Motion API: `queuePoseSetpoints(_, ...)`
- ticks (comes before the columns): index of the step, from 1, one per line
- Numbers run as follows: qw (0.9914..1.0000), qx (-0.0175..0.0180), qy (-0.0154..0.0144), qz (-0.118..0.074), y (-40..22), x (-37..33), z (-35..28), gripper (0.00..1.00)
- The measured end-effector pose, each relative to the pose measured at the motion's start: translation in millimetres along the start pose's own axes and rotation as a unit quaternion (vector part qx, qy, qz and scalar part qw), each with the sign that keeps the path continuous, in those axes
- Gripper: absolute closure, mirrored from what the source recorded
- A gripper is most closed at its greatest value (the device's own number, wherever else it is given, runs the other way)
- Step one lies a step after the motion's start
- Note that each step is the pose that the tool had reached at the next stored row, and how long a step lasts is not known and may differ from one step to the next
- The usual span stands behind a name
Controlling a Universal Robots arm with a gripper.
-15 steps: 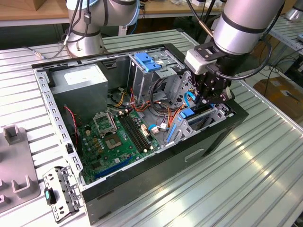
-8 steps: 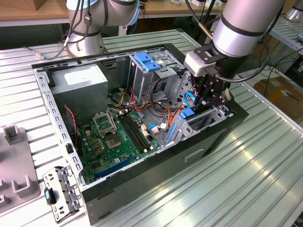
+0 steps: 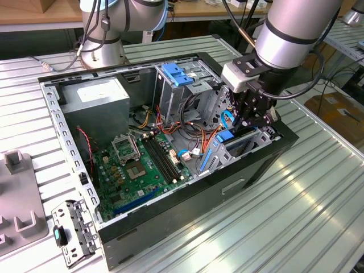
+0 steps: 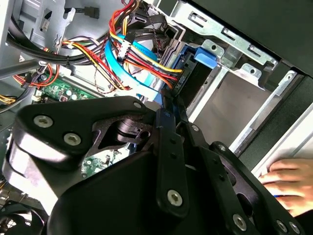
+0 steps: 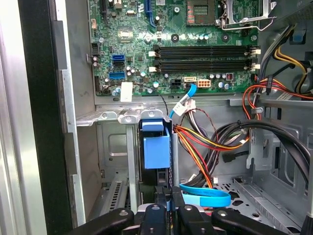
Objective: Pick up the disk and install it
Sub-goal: 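Insert the second disk wire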
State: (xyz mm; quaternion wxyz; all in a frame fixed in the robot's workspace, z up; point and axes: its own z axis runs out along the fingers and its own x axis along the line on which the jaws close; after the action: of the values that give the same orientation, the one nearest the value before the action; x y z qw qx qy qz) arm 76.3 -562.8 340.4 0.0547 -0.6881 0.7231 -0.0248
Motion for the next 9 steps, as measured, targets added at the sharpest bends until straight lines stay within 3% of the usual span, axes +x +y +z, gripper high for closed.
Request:
queuePoseSetpoints(4, 1.0, 0.0, -0.0002, 0.0, -0.1, 0.1, -0.4, 0.83)
queuePoseSetpoints(5, 1.0, 0.0, -0.0001, 0.0, -0.2, 0.1, -1.3, 0.76)
queuePoseSetpoints(9, 1.0, 0.0, 0.0, 0.0, -1.6, -0.6, -13.6, 0.76)
